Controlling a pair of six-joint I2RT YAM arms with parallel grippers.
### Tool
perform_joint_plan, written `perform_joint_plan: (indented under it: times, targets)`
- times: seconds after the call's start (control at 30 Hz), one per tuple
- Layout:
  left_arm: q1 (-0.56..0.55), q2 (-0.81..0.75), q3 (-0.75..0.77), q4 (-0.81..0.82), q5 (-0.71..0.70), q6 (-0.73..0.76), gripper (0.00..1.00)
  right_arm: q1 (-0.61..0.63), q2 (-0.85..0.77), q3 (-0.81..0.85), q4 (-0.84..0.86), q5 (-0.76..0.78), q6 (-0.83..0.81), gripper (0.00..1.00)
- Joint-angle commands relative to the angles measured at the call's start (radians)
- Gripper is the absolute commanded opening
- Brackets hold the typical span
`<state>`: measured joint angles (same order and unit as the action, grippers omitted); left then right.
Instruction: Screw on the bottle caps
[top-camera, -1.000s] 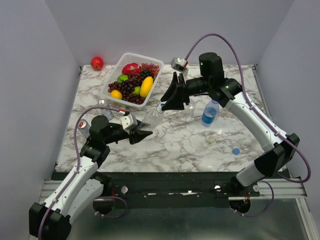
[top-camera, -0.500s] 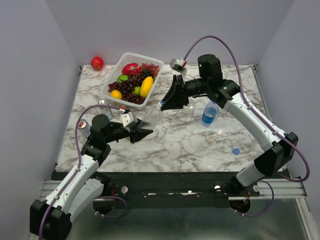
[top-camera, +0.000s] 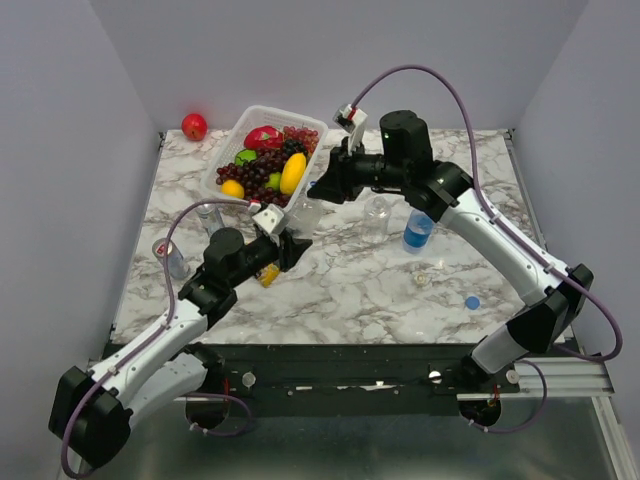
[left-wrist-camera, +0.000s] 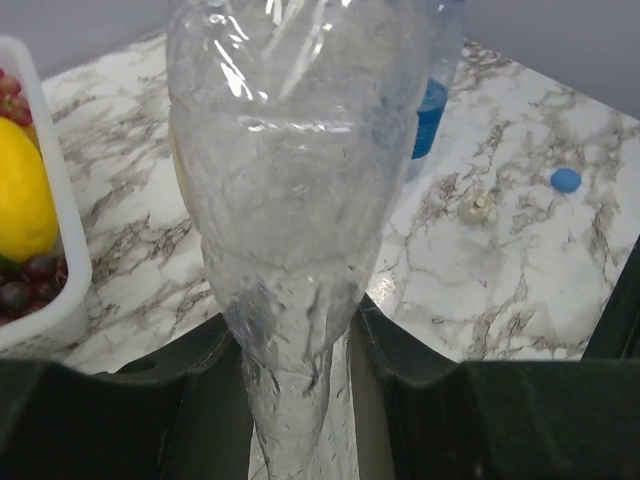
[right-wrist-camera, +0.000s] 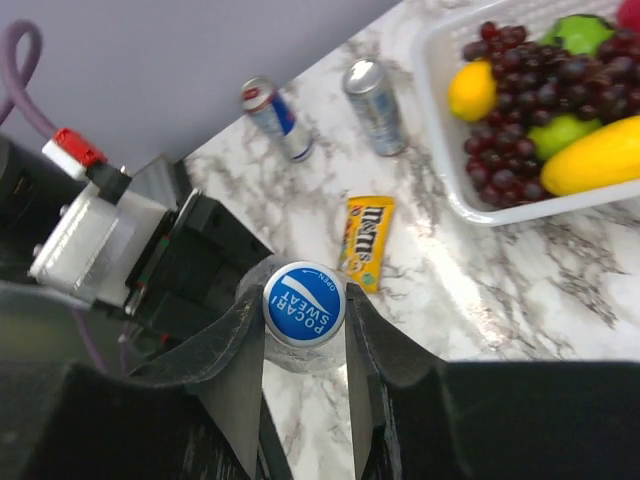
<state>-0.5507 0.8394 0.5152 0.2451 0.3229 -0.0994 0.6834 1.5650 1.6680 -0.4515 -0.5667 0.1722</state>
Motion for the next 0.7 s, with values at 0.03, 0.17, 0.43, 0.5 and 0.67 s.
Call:
perform_joint_plan:
  times: [0.03,0.17,0.43,0.5,0.67]
  targets:
    - [-0.023,0.148,0.135,0.006,-0.467,-0.315,0.0,0.065,0.052,0.042,-0.095,0.404,0.156,0.0]
    - [-0.081,0.182,0.129,0.057,-0.573,-0.286,0.0,0.073,0.105,0.105,-0.145,0.505,0.251,0.01]
    - [-0.081,0.173,0.12,-0.013,-0.584,-0.289,0.35,0.073,0.158,0.171,-0.139,0.581,0.178,0.0]
    - [-0.077,0.159,0.118,-0.042,-0.516,-0.261,0.85,0.07,0.138,0.15,-0.098,0.571,0.11,0.0]
    - [-0.051,0.067,0.065,-0.113,-0.294,-0.084,0.99,0.012,0.084,0.098,-0.044,0.466,-0.062,0.0]
